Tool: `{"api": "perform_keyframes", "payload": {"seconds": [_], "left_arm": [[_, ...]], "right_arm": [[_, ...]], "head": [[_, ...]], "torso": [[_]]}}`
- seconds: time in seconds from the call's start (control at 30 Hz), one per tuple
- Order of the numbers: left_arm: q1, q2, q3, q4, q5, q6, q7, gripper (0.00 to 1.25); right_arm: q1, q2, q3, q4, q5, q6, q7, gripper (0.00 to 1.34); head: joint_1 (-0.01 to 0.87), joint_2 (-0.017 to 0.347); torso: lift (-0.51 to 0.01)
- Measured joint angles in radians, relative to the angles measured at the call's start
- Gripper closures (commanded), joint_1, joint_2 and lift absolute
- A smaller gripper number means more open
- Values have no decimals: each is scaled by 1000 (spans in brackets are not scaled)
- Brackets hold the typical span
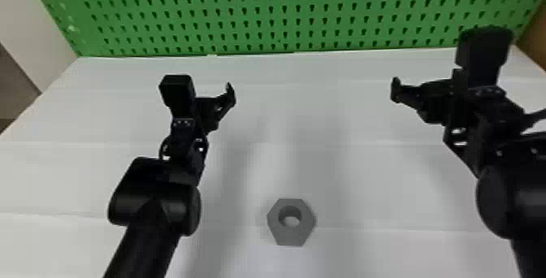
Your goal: Pick up the hex nut
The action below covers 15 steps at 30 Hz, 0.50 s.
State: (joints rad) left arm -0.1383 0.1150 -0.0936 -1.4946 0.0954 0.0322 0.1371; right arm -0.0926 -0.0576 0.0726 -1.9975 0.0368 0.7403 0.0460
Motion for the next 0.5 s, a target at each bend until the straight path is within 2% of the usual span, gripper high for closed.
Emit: {"api": "perform_keyframes", "payload": {"seconds": [0.23, 0.5], "left_arm": [[-1, 0, 0, 0, 0, 0, 0, 88], [0, 0, 3, 0, -2, 0, 0, 88]], "right_arm": [[-39, -2, 29, -61, -20, 167, 0, 113], [-82, -6, 64, -91, -64, 299, 0, 113]], "head": [[785, 160], [785, 160]], "torso": [[-77], [-77]]}}
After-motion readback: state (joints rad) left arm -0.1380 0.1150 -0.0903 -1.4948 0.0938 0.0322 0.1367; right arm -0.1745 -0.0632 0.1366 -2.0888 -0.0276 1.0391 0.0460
